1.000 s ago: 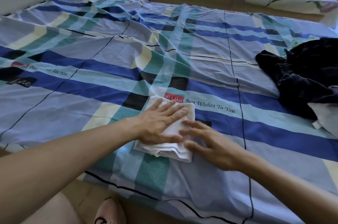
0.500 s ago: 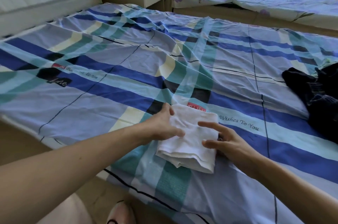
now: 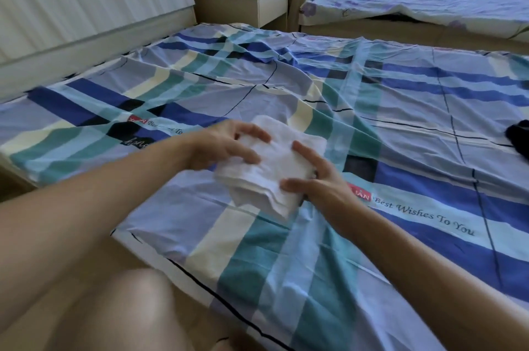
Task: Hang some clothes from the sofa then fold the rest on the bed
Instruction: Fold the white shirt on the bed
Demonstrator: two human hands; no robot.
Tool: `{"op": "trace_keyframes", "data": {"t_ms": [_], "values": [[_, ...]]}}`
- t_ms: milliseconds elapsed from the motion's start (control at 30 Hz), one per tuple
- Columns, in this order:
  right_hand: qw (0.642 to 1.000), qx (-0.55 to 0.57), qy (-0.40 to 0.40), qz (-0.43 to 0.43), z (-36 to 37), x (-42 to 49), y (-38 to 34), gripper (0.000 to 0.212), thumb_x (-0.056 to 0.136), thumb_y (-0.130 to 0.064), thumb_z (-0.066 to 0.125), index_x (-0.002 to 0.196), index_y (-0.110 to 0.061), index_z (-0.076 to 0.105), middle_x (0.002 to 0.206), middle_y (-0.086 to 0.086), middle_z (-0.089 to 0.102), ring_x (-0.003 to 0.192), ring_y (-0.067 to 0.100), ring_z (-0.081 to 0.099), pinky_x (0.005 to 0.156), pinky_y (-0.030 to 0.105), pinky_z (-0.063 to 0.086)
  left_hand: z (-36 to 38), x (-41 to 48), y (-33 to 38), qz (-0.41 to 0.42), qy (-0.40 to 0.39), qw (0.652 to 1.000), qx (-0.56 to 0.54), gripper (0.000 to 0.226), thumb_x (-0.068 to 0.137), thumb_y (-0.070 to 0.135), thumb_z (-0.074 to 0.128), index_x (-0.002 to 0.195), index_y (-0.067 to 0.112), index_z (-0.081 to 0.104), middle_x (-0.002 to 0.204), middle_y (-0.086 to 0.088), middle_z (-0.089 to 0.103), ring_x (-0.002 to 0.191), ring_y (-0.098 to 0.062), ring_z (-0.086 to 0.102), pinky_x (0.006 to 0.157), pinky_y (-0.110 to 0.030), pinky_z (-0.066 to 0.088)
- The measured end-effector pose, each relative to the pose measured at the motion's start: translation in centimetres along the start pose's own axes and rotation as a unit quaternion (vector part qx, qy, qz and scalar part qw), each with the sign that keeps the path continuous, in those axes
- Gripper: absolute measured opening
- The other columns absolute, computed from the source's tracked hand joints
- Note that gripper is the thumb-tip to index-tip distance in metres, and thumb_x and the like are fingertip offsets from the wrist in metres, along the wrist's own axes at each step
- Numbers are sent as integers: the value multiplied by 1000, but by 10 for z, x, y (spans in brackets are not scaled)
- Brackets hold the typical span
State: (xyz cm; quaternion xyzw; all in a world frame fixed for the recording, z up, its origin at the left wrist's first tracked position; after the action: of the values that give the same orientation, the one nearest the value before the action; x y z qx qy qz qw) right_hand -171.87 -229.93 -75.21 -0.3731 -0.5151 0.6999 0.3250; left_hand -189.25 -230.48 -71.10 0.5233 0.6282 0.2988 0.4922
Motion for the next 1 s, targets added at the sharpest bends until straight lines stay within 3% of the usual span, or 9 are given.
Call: {"op": "trace_keyframes", "data": {"t_ms": [133,200,300,367,433,500,600,733,1000], "values": [[999,-32,15,38,43,54,27,89,75,10,78,148,-26,42,121,3,59,113,28,63,94,45,57,-58,11,-32,-19,57,994,89,51,80,3,80,124,27,68,129,-9,59,105,-27,67,82,-29,57],[985,-158,44,58,51,69,51,88,71,-4,83,146,-25,41,137,10,52,117,29,59,97,47,55,-68,19,-63,-56,85,952,289,59,81,17,82,133,31,59,132,-4,53,112,-24,60,91,-31,49],[890,-446,76,60,55,71,56,86,77,-28,80,146,-24,30,143,10,31,122,34,53,87,38,48,-56,27,-84,-52,127,852,506,63,90,45,65,149,36,42,153,-6,34,138,-28,40,110,-40,37],[816,-569,100,3,56,70,40,94,81,-40,74,152,-24,16,152,11,16,138,34,36,101,42,40,-44,29,-86,-3,135,852,505,73,91,66,39,155,31,34,166,-5,17,151,-26,19,120,-43,24],[760,-638,90,-84,58,71,35,98,89,-54,61,160,-21,0,165,10,-3,153,32,5,121,45,17,-26,27,-97,25,86,857,508,106,73,85,8,160,26,16,169,-1,-2,156,-20,-2,126,-44,8],[728,-678,24,-99,58,75,52,90,97,-65,36,161,-18,-7,168,6,-16,154,27,-18,124,50,-7,-13,24,-118,21,39,850,524,127,57,98,-9,161,25,-2,167,2,-17,154,-17,-15,125,-46,-2],[737,-674,-31,-40,47,79,78,88,97,-71,20,161,-16,-6,168,2,-15,154,22,-18,122,52,-15,-11,21,-129,-9,4,861,508,134,49,103,-10,160,27,-11,166,5,-23,154,-17,-16,123,-48,-4],[771,-634,-55,-29,39,73,56,85,100,-66,30,162,-18,-3,169,2,-13,156,20,-10,124,49,-7,-17,24,-94,-43,15,845,533,94,89,75,38,161,24,6,169,1,0,155,-21,6,125,-50,6],[822,-564,47,-63,-95,-10,-66,84,95,-40,66,160,-16,19,165,6,25,150,19,26,119,27,21,100,27,71,162,55,928,331,58,98,39,59,150,18,42,153,-1,45,138,-16,45,109,-24,32]]}}
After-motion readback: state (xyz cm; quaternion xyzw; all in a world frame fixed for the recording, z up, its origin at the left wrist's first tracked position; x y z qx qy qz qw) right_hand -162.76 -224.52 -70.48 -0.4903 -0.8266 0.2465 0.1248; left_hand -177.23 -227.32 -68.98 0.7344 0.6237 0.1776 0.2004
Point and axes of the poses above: each hand's wrist, its own x-axis towards the middle knuckle, its own z-axis out of the palm, y = z × x, the point moved 9 cm from there along x, towards the middle knuckle
